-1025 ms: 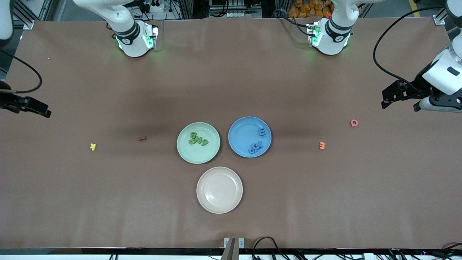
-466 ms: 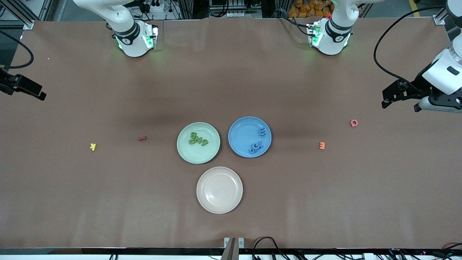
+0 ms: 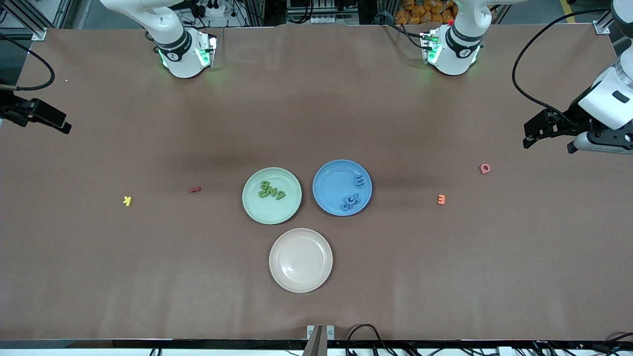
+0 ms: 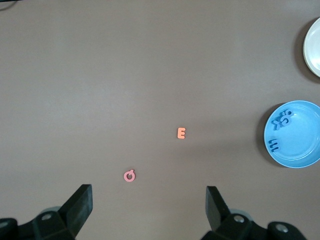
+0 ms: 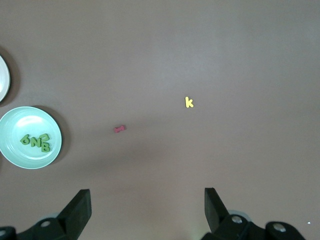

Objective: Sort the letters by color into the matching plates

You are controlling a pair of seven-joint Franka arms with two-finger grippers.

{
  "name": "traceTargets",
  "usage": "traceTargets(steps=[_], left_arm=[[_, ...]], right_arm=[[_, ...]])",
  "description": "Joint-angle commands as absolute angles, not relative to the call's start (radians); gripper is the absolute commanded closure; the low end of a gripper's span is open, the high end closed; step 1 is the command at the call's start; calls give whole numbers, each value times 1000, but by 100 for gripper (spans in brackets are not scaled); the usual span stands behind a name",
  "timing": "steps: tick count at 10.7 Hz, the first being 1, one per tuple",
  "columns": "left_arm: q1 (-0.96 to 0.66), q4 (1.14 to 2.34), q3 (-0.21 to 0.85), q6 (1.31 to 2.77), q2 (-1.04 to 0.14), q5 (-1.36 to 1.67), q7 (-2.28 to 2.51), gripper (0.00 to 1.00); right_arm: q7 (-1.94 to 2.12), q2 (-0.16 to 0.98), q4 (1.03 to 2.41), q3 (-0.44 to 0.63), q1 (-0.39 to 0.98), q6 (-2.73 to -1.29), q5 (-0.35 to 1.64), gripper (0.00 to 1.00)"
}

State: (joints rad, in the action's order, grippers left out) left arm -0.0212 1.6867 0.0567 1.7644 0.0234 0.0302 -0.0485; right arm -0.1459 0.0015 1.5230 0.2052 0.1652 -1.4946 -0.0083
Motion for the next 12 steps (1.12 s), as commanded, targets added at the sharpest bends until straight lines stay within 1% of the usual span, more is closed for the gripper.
traceTargets(steps=[1, 3, 6, 8, 9, 10, 12], left_arm=[[-17, 1697, 60, 1770, 35, 23, -71, 0], [-17, 1697, 60, 1766, 40, 25, -71, 0], [-17, 1697, 60, 1764, 40, 25, -71, 0], [-17, 1697, 60, 1764, 40, 25, -71, 0], [-17, 1697, 60, 1763, 40, 25, -71, 0], [-18, 1697, 60, 1763, 38, 25, -71, 0], [-18, 1695, 60, 1761, 38, 25, -71, 0]], right_arm=[[-164, -28, 1565, 195, 163, -1543, -26, 0], [-164, -14, 1566, 195, 163, -1577, -26, 0], [-164, -2, 1546, 195, 164, -1583, -29, 0], [-164, 35, 1481, 196, 156, -1582, -29, 0], [-164, 63, 1470, 196, 158, -1594, -32, 0], [-164, 66, 1474, 196, 153, -1623, -31, 0], [-164, 67, 1473, 198, 152, -1621, -31, 0]])
